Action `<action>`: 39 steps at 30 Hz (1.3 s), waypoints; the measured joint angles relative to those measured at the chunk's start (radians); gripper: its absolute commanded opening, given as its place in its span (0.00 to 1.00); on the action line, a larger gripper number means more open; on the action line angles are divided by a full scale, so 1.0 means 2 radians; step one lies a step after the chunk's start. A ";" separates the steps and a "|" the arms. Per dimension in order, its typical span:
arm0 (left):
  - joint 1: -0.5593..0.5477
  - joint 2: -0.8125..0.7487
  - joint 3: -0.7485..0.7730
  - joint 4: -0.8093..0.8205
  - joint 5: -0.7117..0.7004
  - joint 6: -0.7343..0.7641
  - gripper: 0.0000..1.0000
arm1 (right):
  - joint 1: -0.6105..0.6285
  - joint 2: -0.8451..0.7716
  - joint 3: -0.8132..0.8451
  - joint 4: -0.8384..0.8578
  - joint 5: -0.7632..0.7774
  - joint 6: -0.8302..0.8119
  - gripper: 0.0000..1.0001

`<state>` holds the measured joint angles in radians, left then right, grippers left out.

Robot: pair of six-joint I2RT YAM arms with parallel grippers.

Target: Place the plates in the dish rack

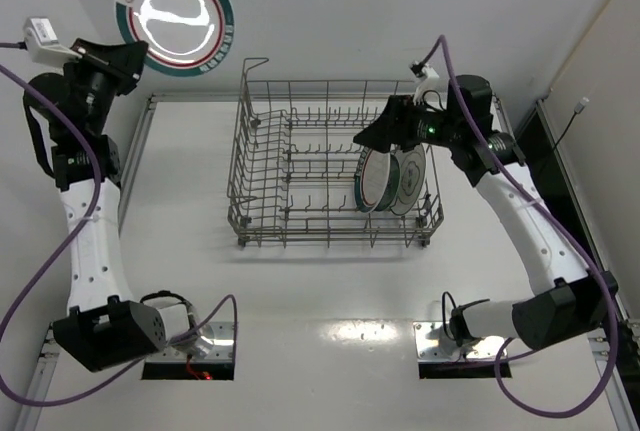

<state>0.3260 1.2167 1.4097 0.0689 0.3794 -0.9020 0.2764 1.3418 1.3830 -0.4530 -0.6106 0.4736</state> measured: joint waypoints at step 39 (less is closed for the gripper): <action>-0.237 -0.016 -0.028 -0.181 -0.047 0.045 0.78 | 0.029 -0.061 -0.012 0.018 0.201 0.009 0.00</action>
<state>-0.1490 1.1847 1.3533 -0.2935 0.2844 -0.8124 0.3351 1.2190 1.3582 -0.4171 -0.2077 0.4908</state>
